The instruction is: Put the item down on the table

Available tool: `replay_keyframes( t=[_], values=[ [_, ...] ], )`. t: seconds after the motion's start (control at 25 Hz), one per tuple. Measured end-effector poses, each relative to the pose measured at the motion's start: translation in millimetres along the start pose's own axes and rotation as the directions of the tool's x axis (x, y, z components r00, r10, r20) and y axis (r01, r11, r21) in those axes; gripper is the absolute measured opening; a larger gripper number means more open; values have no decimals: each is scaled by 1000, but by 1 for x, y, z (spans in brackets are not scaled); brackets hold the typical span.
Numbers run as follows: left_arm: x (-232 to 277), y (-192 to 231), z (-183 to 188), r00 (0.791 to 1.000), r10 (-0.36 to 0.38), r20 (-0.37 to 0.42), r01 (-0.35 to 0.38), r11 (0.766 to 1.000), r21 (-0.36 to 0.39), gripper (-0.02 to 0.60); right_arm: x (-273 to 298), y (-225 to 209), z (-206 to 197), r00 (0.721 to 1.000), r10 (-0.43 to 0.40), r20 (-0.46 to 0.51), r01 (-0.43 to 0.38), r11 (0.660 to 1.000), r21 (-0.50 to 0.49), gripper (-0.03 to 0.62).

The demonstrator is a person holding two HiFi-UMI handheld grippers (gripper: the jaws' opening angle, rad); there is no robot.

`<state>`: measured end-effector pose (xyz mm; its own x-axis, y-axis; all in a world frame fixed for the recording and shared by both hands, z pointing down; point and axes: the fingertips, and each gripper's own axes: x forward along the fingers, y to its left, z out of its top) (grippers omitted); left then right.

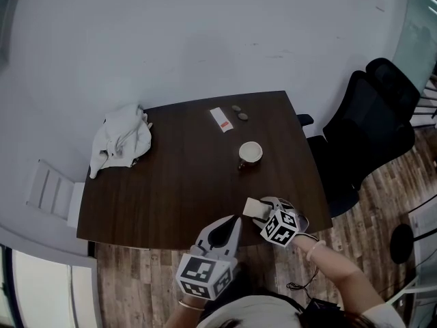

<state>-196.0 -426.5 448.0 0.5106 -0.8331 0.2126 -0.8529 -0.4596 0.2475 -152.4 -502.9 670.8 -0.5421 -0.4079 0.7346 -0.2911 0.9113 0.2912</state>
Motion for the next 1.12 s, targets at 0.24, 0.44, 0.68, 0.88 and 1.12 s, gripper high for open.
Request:
replay_keyframes(
  t=[0.24,0.44,0.68,0.88,1.12],
  values=[
    [5,8,-12,1000,6,-23,-7,999,-39,18,18,-2,-5,997,52,-55,-52,999,9,273],
    [5,12,-15,999,6,-31,-8,999,-47,18,30,-1,-8,992,79,-95,-79,997,7,273],
    [4,16,-19,999,11,-42,-14,999,-52,18,36,4,-12,987,105,-121,-106,994,-6,273],
    [1,17,-18,999,20,-43,-23,998,-57,18,40,7,-13,981,127,-149,-131,991,-12,275],
    [-4,18,-18,998,52,-43,-53,998,-31,18,42,10,-17,976,137,-169,-140,990,-8,276]
  ],
)
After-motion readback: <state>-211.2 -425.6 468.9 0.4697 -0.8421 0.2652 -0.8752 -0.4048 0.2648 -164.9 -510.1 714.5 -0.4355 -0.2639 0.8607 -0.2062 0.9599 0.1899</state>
